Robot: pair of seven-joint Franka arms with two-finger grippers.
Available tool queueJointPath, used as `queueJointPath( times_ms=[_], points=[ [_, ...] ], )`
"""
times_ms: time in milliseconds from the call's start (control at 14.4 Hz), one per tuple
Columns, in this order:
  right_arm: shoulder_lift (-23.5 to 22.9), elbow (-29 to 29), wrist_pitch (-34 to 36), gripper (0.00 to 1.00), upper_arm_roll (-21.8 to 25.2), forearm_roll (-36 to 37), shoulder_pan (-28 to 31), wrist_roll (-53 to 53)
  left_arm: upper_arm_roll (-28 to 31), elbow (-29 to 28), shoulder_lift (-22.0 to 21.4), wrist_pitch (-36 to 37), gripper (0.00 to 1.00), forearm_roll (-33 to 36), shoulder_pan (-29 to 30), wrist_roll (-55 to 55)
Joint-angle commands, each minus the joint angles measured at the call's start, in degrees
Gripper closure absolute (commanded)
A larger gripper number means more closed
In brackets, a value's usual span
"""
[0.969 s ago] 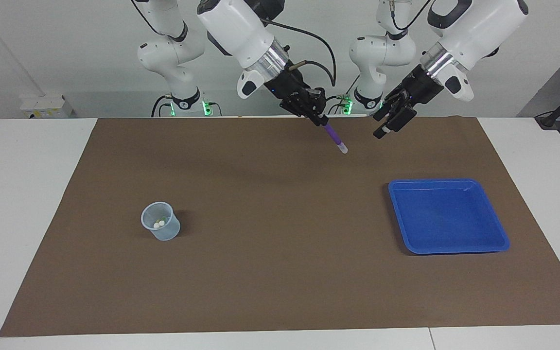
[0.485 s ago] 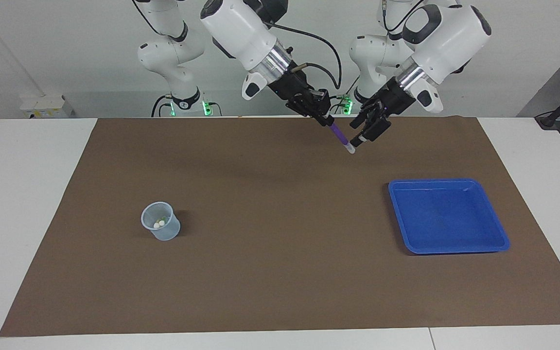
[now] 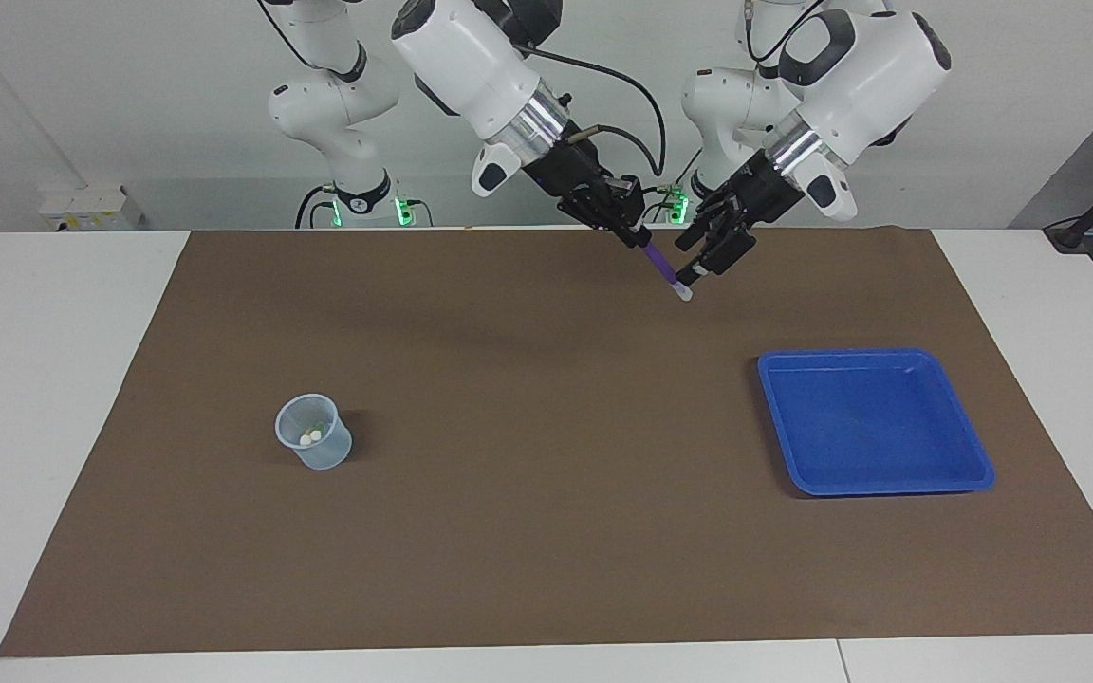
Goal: Right arm passes pens to left for tray arrangement
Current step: 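Bring the purple pen to the left gripper and close the left gripper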
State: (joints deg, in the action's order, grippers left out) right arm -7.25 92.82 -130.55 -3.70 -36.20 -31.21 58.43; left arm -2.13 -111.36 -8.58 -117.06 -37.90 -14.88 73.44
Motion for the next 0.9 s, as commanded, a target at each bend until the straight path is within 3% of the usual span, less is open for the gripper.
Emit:
queueJointPath(
  times_ms=[0,415,762,831],
  points=[
    [0.6,0.9,-0.7,1.0,0.1,-1.3,-0.2,0.4,0.6,-2.3,-1.5,-2.6,0.25,-1.0,-2.5,0.7],
    [0.6,0.9,-0.6,1.0,0.1,-1.3,-0.2,0.4,0.6,-1.9,-1.3,-2.9,0.62,-1.1,-2.6,1.9],
    [0.6,0.9,-0.5,1.0,0.1,-1.3,-0.2,0.3,0.6,-1.8,-1.0,-5.2,0.65,-1.2,-4.5,3.4],
    [0.7,0.9,-0.4,1.0,0.1,-1.3,-0.2,0.3,0.6,-1.8,-1.0,-5.1,0.76,-1.2,-4.5,3.4]
  ],
)
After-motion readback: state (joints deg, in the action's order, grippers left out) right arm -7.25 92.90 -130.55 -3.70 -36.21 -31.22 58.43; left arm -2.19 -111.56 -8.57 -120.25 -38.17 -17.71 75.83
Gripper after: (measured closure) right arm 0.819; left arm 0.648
